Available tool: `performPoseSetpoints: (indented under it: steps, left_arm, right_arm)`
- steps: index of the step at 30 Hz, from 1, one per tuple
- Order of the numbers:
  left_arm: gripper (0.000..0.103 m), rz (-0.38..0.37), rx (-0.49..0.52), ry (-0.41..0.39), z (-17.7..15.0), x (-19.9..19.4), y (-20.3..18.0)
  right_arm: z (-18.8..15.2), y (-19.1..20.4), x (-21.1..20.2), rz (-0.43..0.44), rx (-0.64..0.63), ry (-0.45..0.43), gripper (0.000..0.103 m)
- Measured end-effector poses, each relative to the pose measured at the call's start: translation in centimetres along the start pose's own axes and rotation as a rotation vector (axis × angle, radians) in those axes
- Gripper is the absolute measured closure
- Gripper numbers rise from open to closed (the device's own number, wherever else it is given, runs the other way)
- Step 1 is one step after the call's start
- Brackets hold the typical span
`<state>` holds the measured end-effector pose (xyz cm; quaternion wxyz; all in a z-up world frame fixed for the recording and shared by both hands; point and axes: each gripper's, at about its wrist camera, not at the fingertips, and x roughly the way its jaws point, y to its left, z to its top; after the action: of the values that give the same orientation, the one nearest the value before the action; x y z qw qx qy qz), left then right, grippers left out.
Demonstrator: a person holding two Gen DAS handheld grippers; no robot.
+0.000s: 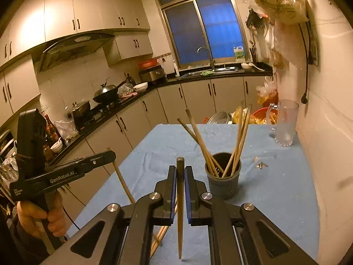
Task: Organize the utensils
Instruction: 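Lift both held chopsticks and carry them over the black holder, then lower both chopsticks upright into the black holder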
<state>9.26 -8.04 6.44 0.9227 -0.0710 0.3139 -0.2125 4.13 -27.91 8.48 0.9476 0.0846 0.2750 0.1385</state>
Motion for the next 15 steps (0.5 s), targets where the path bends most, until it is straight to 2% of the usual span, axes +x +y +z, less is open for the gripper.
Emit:
performPoseSetpoints:
  steps: [15]
  left_arm:
    - [0.098,0.004,0.037,-0.036,2.0,-0.7,-1.6]
  right_arm:
    - [2.5,0.3,-2.4,-0.034,-0.036,-0.077,0.095]
